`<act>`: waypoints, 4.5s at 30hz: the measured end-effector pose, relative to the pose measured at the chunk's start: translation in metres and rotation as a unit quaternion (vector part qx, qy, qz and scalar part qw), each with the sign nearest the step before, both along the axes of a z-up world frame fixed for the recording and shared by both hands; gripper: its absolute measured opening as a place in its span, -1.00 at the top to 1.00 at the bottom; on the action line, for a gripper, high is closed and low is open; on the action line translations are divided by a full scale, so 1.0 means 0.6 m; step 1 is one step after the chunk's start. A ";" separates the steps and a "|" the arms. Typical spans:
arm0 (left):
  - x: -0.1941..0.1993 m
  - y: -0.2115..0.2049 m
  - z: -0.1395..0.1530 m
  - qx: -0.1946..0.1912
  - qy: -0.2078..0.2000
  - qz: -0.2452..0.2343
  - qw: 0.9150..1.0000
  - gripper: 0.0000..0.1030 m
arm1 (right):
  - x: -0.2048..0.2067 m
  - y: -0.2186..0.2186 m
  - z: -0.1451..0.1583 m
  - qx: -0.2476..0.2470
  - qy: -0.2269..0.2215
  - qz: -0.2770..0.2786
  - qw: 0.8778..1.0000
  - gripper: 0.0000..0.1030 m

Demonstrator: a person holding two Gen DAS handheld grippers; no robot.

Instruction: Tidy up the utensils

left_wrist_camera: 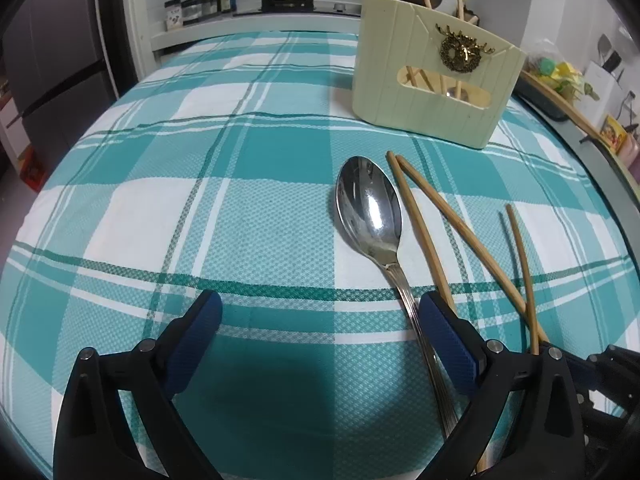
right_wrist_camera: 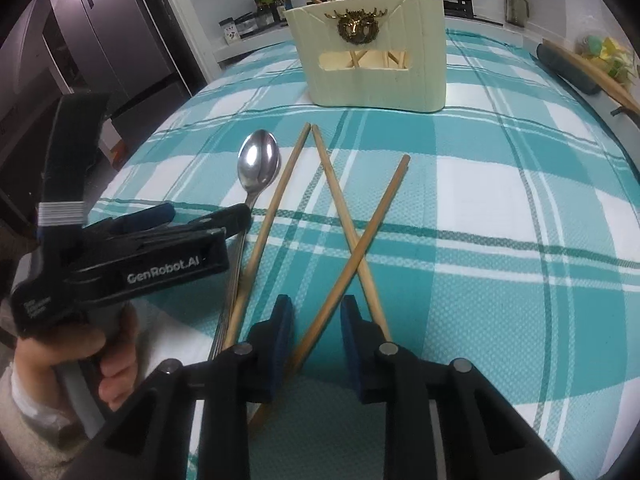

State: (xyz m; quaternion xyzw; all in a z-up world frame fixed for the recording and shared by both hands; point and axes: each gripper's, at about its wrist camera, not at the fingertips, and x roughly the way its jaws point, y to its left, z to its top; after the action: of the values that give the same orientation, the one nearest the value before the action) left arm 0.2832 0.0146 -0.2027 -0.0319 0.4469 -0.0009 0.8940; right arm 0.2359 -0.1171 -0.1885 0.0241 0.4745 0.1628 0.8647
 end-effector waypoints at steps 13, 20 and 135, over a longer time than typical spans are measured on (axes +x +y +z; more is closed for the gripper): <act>-0.018 0.009 0.001 0.007 0.008 -0.023 1.000 -0.96 | -0.013 -0.120 0.049 0.040 -0.020 -0.076 0.996 0.88; -0.032 0.024 0.001 0.012 0.023 -0.048 0.999 -0.99 | -0.006 -0.200 0.026 -0.049 -0.017 -0.110 0.993 0.88; -0.121 0.072 0.278 -0.089 -0.189 -0.085 0.974 0.22 | -0.057 -0.188 0.286 0.028 -0.205 -0.051 0.977 0.90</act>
State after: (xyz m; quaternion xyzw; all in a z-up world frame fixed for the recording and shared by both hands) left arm 0.2105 0.0576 -0.0359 -0.0721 0.2689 -0.1223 0.9526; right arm 0.2015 -0.2296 -0.0167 0.0389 0.2801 0.1335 0.9499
